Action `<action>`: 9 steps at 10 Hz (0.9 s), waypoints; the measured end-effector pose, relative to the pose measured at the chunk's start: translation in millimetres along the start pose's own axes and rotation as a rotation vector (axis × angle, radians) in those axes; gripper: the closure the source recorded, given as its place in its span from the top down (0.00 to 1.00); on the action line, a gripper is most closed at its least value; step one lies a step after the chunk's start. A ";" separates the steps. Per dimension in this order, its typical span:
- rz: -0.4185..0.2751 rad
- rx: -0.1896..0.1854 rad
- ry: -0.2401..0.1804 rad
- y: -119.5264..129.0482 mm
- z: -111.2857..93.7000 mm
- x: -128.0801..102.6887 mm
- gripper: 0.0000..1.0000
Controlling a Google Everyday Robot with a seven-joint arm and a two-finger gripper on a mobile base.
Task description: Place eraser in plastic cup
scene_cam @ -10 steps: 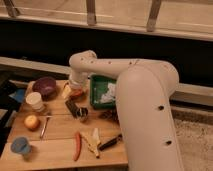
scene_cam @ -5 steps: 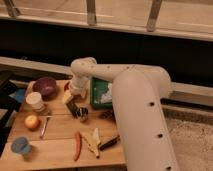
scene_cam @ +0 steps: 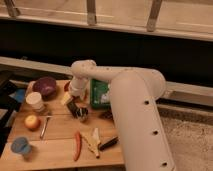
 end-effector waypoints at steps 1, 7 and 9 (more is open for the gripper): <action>0.000 0.001 -0.002 1.0 -0.4 -1.1 0.80; 0.043 0.010 0.052 -15.1 32.8 1.4 0.80; 0.042 0.028 0.054 -18.3 33.9 -7.0 0.80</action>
